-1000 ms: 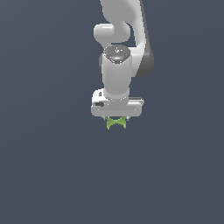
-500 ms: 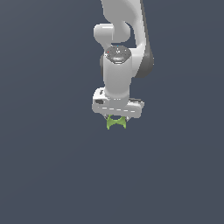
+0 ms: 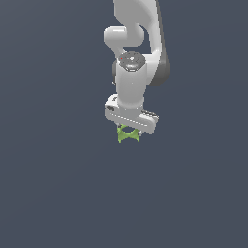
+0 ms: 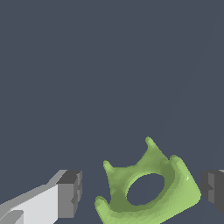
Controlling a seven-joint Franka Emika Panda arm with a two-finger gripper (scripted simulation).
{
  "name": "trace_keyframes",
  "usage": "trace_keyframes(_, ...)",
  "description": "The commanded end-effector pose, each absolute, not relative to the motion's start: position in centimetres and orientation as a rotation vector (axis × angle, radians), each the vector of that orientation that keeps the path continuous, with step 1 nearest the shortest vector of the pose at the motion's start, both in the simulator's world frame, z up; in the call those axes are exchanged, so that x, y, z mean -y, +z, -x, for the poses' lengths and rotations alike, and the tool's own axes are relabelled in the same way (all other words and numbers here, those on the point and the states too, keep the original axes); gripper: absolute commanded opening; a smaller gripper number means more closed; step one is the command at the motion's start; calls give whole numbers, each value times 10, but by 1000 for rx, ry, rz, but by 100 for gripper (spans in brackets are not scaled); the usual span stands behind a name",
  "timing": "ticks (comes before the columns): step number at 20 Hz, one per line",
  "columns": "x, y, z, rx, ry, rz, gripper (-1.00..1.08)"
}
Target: Pick up the object and move it to a goal position.
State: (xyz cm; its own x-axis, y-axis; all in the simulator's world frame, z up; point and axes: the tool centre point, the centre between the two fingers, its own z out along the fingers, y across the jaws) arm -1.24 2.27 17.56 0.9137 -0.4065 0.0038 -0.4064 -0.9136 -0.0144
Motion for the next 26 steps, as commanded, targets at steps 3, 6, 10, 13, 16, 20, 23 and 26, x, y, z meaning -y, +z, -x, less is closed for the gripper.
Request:
trace_keyframes(3, -24, 172, 19, -829, -8, 3018, 100)
trace_keyframes(6, -24, 170, 23, -946, -7, 2985, 100)
trace_keyframes(10, -25, 167, 29, -1100, -5, 2933, 100)
trace_keyframes(13, -25, 164, 33, -1214, -4, 2889, 100)
trace_keyframes(16, -25, 162, 37, -1326, -3, 2841, 100)
trace_keyframes(20, -26, 159, 43, -1473, -2, 2769, 100)
trace_keyframes(23, -26, 157, 48, -1581, -2, 2710, 100)
trace_keyframes(26, -26, 155, 52, -1686, -1, 2647, 100)
